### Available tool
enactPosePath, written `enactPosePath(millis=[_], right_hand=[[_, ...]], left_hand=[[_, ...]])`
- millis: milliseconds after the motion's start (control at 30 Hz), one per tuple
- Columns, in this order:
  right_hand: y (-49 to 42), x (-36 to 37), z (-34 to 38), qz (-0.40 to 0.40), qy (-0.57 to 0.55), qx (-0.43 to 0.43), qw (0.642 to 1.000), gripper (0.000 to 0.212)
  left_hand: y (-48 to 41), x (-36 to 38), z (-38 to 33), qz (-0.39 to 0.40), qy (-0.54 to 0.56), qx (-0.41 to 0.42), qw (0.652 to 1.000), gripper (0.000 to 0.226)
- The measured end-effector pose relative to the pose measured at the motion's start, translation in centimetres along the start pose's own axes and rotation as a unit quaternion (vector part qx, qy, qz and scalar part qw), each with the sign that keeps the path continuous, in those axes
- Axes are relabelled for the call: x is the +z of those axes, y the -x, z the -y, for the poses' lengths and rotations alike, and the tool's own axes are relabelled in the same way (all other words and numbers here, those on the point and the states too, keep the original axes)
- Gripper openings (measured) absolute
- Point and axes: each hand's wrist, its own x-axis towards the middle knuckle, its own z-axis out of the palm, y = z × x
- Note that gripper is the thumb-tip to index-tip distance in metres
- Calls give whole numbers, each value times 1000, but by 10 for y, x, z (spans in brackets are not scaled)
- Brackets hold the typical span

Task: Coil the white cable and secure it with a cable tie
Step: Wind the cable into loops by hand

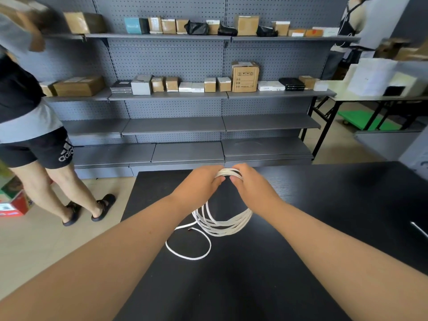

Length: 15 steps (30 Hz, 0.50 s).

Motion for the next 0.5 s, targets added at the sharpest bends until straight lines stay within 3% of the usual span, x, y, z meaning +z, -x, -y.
enactPosePath(millis=[167, 400, 500], right_hand=[[1, -1, 3, -14, 56, -2, 998, 26], [-1, 1, 2, -51, -8, 36, 998, 27], [1, 1, 1, -43, -9, 44, 998, 28]], left_hand=[[0, 4, 1, -24, 61, -45, 997, 15], [-1, 6, 2, -64, 239, -123, 961, 27], [-1, 8, 3, -74, 242, -128, 959, 31]])
